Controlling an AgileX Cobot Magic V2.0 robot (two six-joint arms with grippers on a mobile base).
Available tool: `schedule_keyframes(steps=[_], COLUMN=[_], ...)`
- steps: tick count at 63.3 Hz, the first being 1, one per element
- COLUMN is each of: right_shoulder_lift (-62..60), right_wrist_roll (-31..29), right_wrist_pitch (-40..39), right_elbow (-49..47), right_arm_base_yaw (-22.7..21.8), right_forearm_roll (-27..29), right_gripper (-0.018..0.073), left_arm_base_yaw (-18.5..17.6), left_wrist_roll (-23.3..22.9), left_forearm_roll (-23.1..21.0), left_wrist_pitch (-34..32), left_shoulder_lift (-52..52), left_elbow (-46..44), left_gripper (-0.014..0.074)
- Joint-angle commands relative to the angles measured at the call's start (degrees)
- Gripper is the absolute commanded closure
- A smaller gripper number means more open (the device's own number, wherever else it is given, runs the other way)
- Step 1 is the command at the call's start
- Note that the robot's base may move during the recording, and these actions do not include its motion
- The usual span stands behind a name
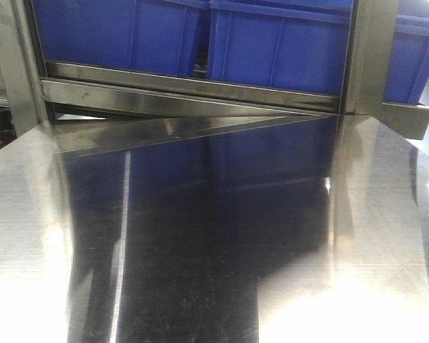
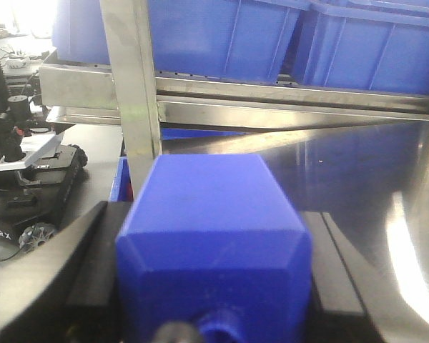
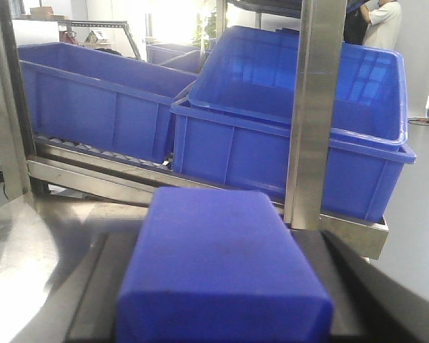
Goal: Pick and sort blue part to right shelf
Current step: 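Lift the blue part with the right gripper and hold both parts, then drive the base to the rack of blue bins holding both parts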
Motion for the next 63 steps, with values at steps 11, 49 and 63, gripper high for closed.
schedule_keyframes(steps=[11,49,63], right_shoulder_lift=[0.7,0.7,0.9], right_wrist_roll=[-0.3,-0.3,-0.3], right_wrist_pitch=[-6.0,-6.0,-6.0], right_elbow=[-1.5,-1.5,-1.5], right_arm_base_yaw=[-0.4,-0.4,-0.4], right_forearm_roll=[-1.1,-1.1,-1.1], right_gripper=[0.0344,0.0344,0.0344], left_arm_base_yaw=[-0.1,-0.1,0.8], left_wrist_roll=[0.0,0.0,0.0], left_forearm_roll=[0.3,0.3,0.2], left_wrist_pitch=[-5.1,-5.1,-5.1], left_shoulder_lift=[0.6,0.6,0.6], left_elbow=[-1.5,-1.5,-1.5], left_gripper=[0.0262,0.0262,0.0262])
